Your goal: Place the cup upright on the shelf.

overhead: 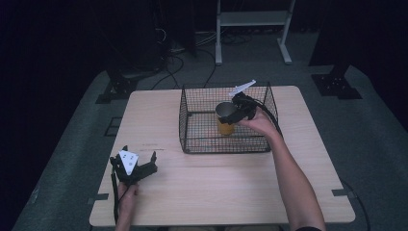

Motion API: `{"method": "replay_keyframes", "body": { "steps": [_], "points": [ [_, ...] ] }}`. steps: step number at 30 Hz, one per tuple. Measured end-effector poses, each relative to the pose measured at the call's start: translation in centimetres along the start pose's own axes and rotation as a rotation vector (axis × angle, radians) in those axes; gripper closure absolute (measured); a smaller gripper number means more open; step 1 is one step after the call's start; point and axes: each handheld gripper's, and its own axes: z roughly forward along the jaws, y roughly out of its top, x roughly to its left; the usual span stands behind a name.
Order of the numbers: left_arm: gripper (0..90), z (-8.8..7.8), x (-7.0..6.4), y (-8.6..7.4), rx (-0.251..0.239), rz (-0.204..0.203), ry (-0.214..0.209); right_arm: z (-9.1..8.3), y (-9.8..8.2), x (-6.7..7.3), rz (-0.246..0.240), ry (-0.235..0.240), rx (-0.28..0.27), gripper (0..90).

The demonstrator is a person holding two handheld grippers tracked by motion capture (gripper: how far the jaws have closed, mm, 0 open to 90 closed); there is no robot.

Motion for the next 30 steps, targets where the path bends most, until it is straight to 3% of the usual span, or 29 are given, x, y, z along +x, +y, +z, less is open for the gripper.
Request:
{"method": "replay_keyframes", "body": {
  "steps": [13,30],
  "points": [
    [0.0,0.0,0.0,0.0,0.001,0.002,0.000,-0.7,0.3,0.0,0.008,0.003,-0.048,2.1],
    [0.0,0.0,0.0,0.0,0.001,-0.001,0.008,-2.9,0.7,-0.3,0.030,0.023,-0.139,2.1]
  ]
}}
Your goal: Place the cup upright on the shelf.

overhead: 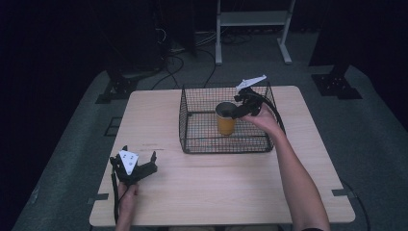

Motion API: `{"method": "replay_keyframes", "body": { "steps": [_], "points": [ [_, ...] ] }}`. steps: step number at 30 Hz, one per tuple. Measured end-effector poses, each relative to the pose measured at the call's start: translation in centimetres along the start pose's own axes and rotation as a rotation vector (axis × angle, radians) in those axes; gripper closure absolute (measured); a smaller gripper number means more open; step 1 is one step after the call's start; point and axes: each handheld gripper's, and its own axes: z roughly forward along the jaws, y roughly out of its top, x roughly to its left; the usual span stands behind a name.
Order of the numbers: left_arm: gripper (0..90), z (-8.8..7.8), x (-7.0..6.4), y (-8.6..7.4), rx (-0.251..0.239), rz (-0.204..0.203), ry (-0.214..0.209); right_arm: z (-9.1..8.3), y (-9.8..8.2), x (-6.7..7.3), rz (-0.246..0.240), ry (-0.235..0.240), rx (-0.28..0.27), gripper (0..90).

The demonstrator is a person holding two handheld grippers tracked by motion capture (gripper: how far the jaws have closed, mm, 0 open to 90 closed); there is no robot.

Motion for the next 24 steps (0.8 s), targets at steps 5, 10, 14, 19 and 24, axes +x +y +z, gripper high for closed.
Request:
{"method": "replay_keyframes", "body": {
  "steps": [5,10,14,19,24],
  "points": [
    [0.0,0.0,0.0,0.0,0.000,0.003,0.002,-0.5,0.2,0.2,-0.002,0.009,-0.020,2.1],
    [0.0,0.0,0.0,0.0,-0.001,0.003,0.001,-1.3,0.4,0.6,-0.004,0.013,-0.041,2.1],
    [0.0,0.0,0.0,0.0,0.000,0.005,0.000,-2.2,0.3,1.0,0.002,0.011,-0.051,2.1],
    [0.0,0.0,0.0,0.0,0.001,0.006,-0.002,-2.9,0.0,1.2,0.017,0.010,-0.057,2.1],
    [0.0,0.0,-0.1,0.0,0.000,0.008,-0.002,-3.4,-0.4,1.2,0.021,0.008,-0.054,2.2]
  ]
}}
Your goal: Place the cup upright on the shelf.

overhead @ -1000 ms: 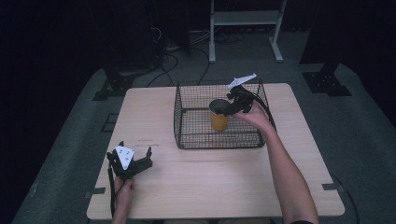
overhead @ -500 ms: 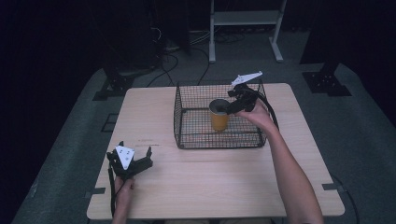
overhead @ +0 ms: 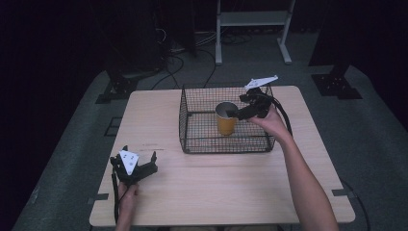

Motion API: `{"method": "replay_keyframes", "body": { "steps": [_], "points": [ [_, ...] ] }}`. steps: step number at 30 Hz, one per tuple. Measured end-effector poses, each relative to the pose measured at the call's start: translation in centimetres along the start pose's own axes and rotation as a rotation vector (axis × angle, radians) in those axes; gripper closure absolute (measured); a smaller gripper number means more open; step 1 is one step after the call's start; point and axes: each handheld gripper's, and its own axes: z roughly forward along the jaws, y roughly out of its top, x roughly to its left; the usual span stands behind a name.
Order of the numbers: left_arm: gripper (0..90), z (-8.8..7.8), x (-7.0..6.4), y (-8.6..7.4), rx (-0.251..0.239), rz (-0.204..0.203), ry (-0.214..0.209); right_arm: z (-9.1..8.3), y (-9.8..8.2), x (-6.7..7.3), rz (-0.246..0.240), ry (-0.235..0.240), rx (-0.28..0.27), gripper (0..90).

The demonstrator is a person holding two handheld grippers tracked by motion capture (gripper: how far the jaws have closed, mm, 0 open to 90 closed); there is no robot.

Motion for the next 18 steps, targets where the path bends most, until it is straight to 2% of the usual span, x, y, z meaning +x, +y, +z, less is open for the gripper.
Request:
{"method": "replay_keyframes", "body": {
  "steps": [6,7,14,18],
  "points": [
    [0.0,0.0,0.0,0.0,0.000,0.000,0.000,-0.8,-0.1,0.3,0.007,-0.007,-0.005,2.3],
    [0.0,0.0,0.0,0.0,0.000,0.002,0.000,-1.1,-0.1,0.5,0.013,0.007,-0.006,2.3],
    [0.0,0.0,0.0,0.0,0.000,0.002,0.000,-1.6,0.0,1.6,-0.013,0.015,0.020,2.4],
    [0.0,0.0,0.0,0.0,0.000,0.001,0.000,-2.0,-0.4,1.9,-0.018,0.024,0.009,4.6]
  ]
}}
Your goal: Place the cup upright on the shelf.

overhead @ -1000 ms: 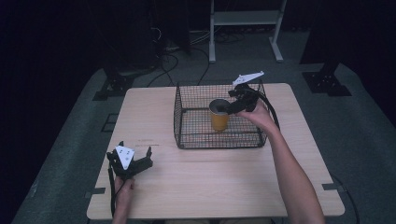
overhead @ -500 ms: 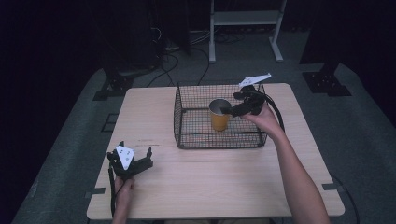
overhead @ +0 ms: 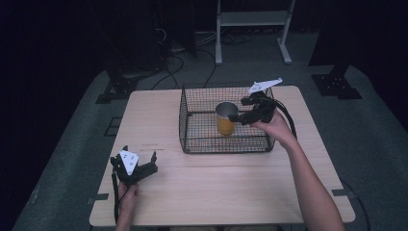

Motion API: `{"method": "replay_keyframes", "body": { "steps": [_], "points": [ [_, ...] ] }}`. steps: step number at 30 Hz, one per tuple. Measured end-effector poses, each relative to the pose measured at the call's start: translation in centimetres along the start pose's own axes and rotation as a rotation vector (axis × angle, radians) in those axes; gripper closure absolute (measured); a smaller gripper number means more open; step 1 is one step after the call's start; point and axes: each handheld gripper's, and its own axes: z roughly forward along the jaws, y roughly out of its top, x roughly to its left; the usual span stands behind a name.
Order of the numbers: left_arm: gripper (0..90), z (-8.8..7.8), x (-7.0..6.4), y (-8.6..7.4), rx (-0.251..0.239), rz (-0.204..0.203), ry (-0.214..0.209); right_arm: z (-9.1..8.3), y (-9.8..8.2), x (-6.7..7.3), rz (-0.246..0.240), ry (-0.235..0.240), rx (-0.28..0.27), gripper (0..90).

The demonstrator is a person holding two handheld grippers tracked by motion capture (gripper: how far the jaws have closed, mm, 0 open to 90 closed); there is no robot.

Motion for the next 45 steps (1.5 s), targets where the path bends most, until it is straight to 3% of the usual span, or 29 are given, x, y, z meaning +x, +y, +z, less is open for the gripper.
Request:
{"method": "replay_keyframes", "body": {
  "steps": [4,18,25,45],
  "points": [
    [0.0,0.0,0.0,0.0,0.000,0.002,0.000,-0.6,-0.6,0.4,0.000,0.007,0.013,4.7],
    [0.0,0.0,0.0,0.0,0.001,0.003,0.001,-2.8,-2.7,1.6,-0.010,0.051,-0.020,7.2],
    [0.0,0.0,0.0,0.0,0.001,0.005,0.002,-3.7,-4.1,1.9,-0.011,0.051,0.000,7.3],
    [0.0,0.0,0.0,0.0,0.001,0.006,0.001,-5.8,-7.4,2.6,0.007,0.056,-0.017,7.3]
  ]
}}
